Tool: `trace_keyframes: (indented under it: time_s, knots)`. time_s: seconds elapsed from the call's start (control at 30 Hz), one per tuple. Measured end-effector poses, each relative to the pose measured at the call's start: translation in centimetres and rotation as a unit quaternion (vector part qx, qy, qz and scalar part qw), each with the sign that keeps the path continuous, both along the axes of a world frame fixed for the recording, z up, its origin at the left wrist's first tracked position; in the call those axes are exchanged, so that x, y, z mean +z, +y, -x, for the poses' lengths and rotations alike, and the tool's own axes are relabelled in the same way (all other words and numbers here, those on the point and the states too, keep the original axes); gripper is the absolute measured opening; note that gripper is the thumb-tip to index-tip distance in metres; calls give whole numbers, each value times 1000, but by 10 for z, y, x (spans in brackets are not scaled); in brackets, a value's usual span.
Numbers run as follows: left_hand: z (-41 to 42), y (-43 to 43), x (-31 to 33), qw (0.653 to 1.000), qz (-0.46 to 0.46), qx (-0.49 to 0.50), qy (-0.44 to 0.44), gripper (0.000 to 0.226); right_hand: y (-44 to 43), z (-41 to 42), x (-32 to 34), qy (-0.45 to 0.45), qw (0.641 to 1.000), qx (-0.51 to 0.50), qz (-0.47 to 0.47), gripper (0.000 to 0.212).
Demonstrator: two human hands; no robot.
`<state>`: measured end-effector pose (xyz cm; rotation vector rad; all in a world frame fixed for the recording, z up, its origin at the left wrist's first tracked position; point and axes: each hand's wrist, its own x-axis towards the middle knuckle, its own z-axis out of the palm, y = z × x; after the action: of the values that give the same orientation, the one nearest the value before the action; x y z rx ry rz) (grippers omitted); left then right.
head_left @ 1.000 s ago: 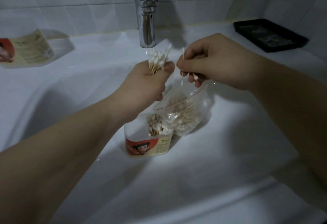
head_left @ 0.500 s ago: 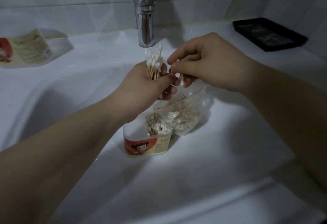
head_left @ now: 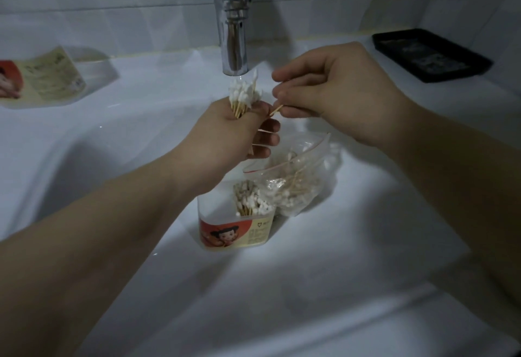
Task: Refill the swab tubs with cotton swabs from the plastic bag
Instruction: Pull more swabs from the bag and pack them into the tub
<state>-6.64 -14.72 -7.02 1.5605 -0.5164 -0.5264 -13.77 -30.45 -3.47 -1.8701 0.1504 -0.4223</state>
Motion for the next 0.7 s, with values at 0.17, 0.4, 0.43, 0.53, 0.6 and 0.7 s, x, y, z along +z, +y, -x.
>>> trace_keyframes:
  time_s: [0.17, 0.4, 0.43, 0.53, 0.6, 0.7]
  knots:
    - [3, -1, -1, 999, -10, -33, 8, 20, -2, -5, -4, -12, 999, -22, 24, 26]
    - [1, 0, -1, 997, -50, -39, -37, 21, -3, -9, -7, -23, 998, 6, 60, 34]
    - [2, 0, -1, 997, -50, -48, -41, 20, -3, -9, -7, -26, 997, 9, 74, 35]
    - [5, 0, -1, 996, -40, -66, -43, 20, -1, -6, -6, -11, 987, 28, 159, 36]
    - [4, 1, -2, 996, -39, -66, -44, 19, 1, -4, -4, 10, 970, 53, 237, 38]
    - [3, 1, -4, 995, -54, -55, -63, 19, 2, 0, 1, 41, 958, 86, 269, 42]
